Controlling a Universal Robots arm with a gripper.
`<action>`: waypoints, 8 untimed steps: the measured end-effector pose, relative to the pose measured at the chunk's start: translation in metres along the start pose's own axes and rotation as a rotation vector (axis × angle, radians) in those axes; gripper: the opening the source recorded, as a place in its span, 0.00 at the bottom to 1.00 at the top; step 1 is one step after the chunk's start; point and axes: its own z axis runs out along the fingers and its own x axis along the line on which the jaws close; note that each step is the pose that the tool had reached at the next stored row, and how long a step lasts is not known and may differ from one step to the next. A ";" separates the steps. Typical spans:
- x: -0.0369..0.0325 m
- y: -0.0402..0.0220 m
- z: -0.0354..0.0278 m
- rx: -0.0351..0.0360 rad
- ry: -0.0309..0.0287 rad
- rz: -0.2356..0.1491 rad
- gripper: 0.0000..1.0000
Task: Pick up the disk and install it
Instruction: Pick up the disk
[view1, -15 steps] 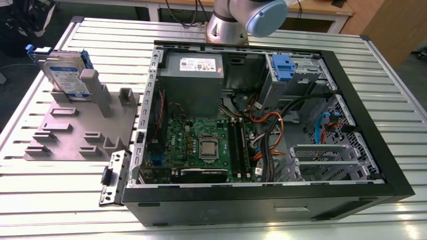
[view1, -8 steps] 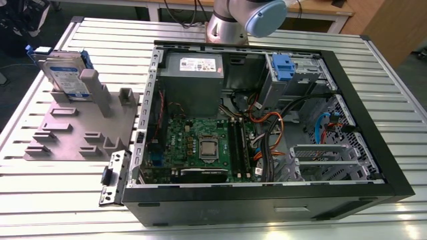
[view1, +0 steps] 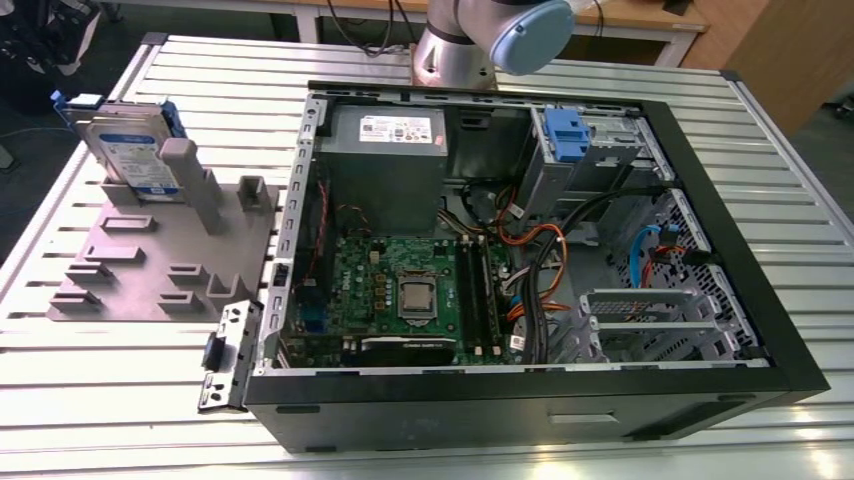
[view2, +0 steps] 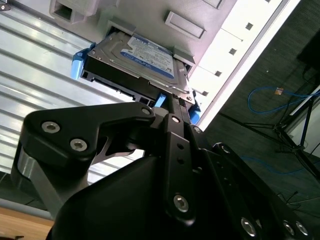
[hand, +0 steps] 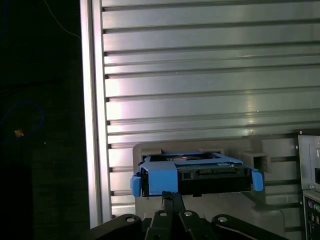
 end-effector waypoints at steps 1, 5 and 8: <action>0.0000 0.0000 0.0000 0.0000 0.0000 0.000 0.11; 0.0000 0.0000 0.0002 0.0000 0.0001 0.000 0.11; 0.0000 0.0000 0.0003 0.0000 0.0000 0.000 0.11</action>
